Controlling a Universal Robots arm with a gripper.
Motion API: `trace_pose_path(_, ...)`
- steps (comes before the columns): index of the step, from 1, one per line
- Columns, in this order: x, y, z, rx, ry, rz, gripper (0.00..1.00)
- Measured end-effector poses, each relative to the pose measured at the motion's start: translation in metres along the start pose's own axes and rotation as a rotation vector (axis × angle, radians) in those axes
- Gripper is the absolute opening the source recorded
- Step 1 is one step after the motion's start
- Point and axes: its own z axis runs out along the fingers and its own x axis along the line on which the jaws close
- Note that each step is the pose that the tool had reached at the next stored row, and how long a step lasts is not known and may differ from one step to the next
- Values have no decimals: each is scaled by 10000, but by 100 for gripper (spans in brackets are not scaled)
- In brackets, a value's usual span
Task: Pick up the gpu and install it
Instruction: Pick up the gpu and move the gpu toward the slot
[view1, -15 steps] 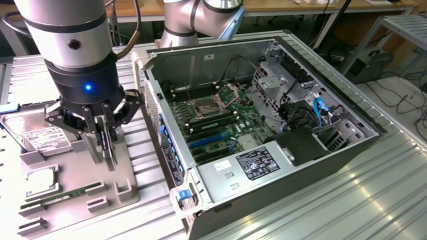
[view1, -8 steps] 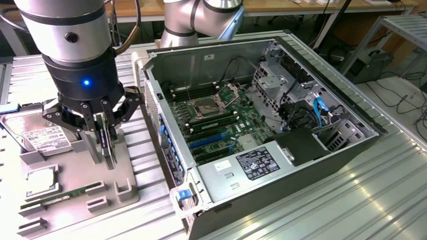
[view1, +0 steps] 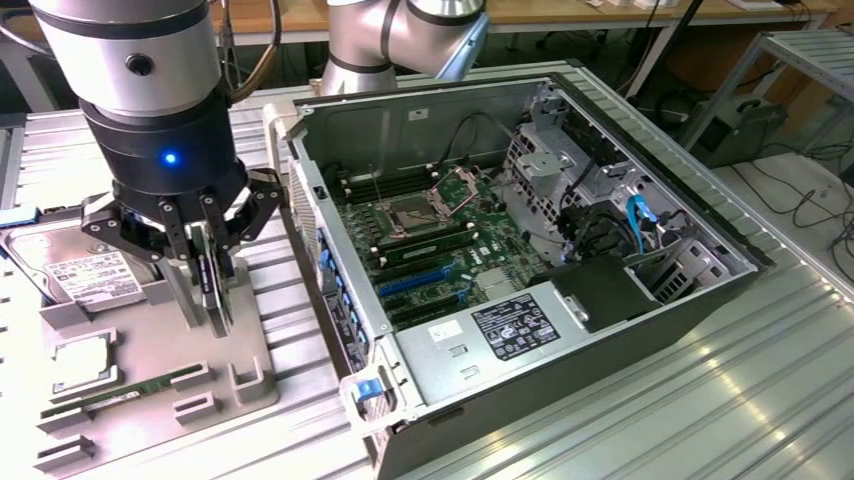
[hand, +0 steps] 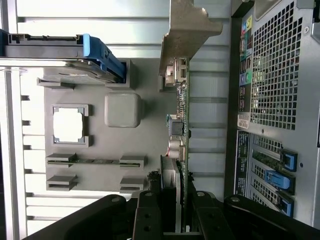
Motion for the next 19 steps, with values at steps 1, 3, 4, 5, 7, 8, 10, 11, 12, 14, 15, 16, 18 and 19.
trace_pose_path(1, 0, 0, -6, 9, 0, 1, 28)
trace_pose_path(3, 0, 0, -18, 28, 0, 1, 28)
trace_pose_path(4, 0, 0, -23, 37, 0, 1, 28)
trace_pose_path(5, 1, 0, -30, 48, 1, 1, 28)
trace_pose_path(7, 1, -1, -42, 65, 1, 2, 28)
trace_pose_path(8, 1, -1, -55, 85, 1, 1, 28)
trace_pose_path(10, 1, -1, -70, 105, 2, 2, 28)
trace_pose_path(11, 1, -1, -76, 114, 1, 2, 28)
trace_pose_path(12, 1, -1, -82, 121, 1, 2, 28)
trace_pose_path(14, 1, -1, -94, 139, 2, 2, 28)
trace_pose_path(15, 2, -1, -99, 147, 2, 3, 28)
trace_pose_path(16, 2, -1, -105, 155, 2, 3, 28)
trace_pose_path(18, 2, -2, -117, 174, 2, 3, 28)
trace_pose_path(19, 2, -2, -123, 185, 3, 3, 28)
